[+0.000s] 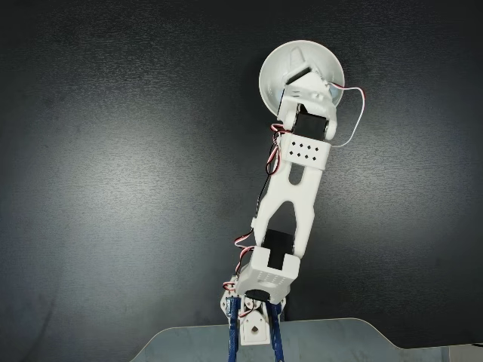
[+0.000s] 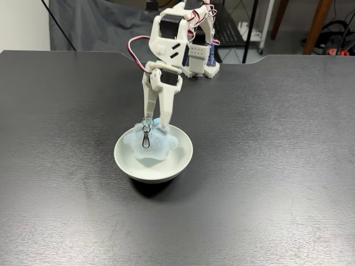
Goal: Grasp a skyblue doll and put it in the white bowl.
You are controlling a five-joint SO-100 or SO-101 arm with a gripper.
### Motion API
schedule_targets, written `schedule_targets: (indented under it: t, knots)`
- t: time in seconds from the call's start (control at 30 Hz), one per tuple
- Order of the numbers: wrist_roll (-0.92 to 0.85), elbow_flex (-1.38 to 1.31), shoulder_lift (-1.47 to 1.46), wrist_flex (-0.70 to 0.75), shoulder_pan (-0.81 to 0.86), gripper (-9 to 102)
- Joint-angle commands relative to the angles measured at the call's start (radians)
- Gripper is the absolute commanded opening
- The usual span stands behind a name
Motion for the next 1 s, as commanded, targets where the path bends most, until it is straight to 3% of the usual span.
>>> schedule_targets:
  t: [0.0,0.23,0.47,0.63,0.97]
  knots:
    - [-0.028,0.011,0.032,0.006,-0.009,47]
    - [-0.044,0.012,0.032,-0.005,-0.012,48]
    - [-0.301,0.046,0.049,0.009,-0.075,48]
    - [-0.351,0.057,0.118,0.012,-0.071,48]
    - [-0.364,0.054,0.345,0.265,-0.077,48]
